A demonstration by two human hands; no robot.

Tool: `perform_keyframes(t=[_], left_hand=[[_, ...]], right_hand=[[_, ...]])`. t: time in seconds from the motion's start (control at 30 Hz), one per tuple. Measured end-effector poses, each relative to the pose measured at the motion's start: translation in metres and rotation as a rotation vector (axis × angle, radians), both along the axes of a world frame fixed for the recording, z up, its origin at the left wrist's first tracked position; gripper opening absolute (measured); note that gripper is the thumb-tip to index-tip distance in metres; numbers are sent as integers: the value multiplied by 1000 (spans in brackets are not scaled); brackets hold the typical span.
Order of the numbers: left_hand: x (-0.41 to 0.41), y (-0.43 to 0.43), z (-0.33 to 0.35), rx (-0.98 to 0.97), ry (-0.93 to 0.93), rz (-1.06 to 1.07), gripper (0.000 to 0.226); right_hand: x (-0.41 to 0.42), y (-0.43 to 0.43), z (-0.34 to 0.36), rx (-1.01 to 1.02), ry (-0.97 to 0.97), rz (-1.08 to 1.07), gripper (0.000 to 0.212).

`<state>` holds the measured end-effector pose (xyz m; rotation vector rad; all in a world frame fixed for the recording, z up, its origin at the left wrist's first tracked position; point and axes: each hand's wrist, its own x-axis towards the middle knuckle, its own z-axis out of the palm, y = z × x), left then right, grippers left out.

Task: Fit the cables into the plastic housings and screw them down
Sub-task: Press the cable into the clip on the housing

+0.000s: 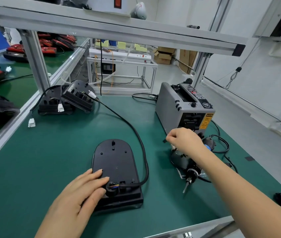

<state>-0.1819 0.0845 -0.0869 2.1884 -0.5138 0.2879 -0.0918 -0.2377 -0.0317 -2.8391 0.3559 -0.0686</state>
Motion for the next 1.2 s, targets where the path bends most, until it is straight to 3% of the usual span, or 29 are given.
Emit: perform_keyframes(t=[0.1,0.17,0.33,0.47,0.63,0.73,0.9,1.03,1.2], left_hand=[[11,-4,13,20,-81,74,13],[20,-14,27,43,-136,77,16],[41,-42,50,106,-57,-52,21],[46,-43,50,39,74,-22,19],[46,-37,42,-231,189,79,21],[47,-34,43,-482,293,72,21],[46,-36,46,-740,408,0,19],[43,-38,46,-800,456,-60,18],[40,-41,44,-844,465,-30,25]], right_hand=[[-17,32,15,535,74,153,14],[-26,53,19,662,126,278,14],[-30,95,22,708,212,484,17],[-29,107,18,716,182,472,18],[-36,114,12,878,122,408,12],[-42,120,8,921,5,352,9],[-57,134,4,941,-161,345,14],[-61,137,4,1020,-270,285,12],[-67,138,1,951,-348,267,13]])
